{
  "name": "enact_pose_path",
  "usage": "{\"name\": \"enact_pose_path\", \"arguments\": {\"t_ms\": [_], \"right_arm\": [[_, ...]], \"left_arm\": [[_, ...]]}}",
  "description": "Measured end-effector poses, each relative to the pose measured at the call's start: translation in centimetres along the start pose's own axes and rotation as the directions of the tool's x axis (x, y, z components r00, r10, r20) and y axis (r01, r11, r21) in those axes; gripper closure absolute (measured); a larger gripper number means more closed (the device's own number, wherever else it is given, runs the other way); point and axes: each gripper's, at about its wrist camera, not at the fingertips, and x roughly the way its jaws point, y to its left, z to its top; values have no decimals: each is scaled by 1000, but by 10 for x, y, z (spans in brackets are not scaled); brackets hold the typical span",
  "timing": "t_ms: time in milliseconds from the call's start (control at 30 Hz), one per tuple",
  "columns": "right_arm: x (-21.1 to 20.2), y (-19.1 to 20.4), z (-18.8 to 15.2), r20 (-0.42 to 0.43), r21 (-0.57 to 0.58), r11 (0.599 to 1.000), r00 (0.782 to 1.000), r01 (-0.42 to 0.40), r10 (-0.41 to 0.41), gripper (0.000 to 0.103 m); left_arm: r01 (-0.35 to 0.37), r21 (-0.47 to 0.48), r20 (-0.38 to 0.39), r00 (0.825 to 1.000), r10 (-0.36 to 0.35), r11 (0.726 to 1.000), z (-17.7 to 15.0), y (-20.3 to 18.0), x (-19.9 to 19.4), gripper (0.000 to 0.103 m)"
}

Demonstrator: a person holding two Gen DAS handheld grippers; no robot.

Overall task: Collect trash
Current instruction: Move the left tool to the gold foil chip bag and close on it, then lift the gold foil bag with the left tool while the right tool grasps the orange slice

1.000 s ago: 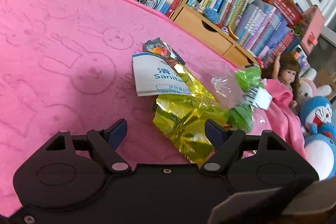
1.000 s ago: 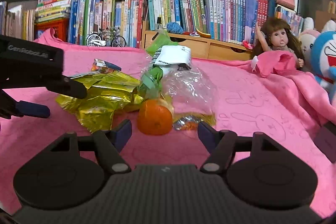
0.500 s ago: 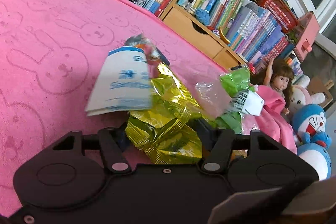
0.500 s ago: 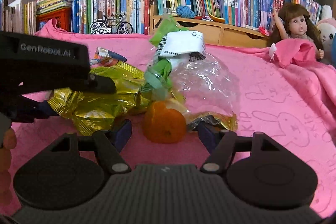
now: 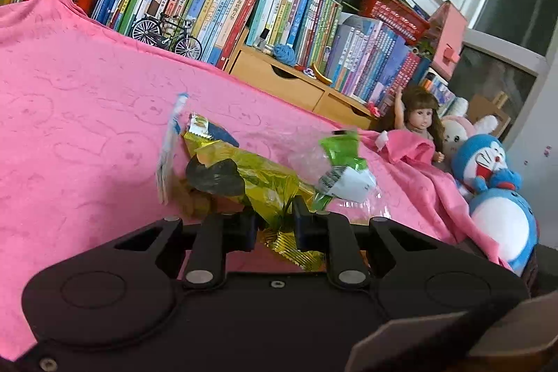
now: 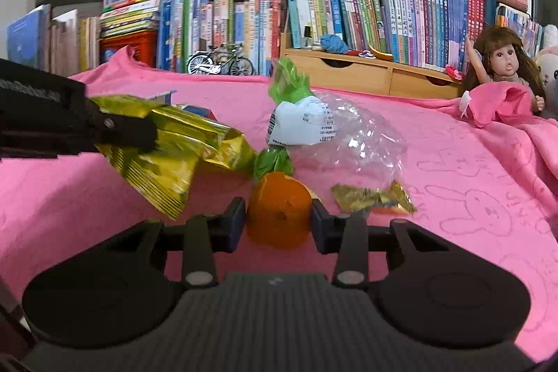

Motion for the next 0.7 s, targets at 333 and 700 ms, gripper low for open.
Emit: {"name": "enact_pose_path", "arguments": {"t_ms": [333, 700], "right_arm": [[-39, 8, -18, 12, 19, 997, 997, -77, 77, 43], [-31, 11, -23, 27, 37, 999, 999, -27, 26, 21]], "left_arm": [[21, 13, -27, 999, -21, 1000, -37, 16, -66, 77], [0, -191, -12, 1000, -2, 982, -33, 47, -55, 31]]}}
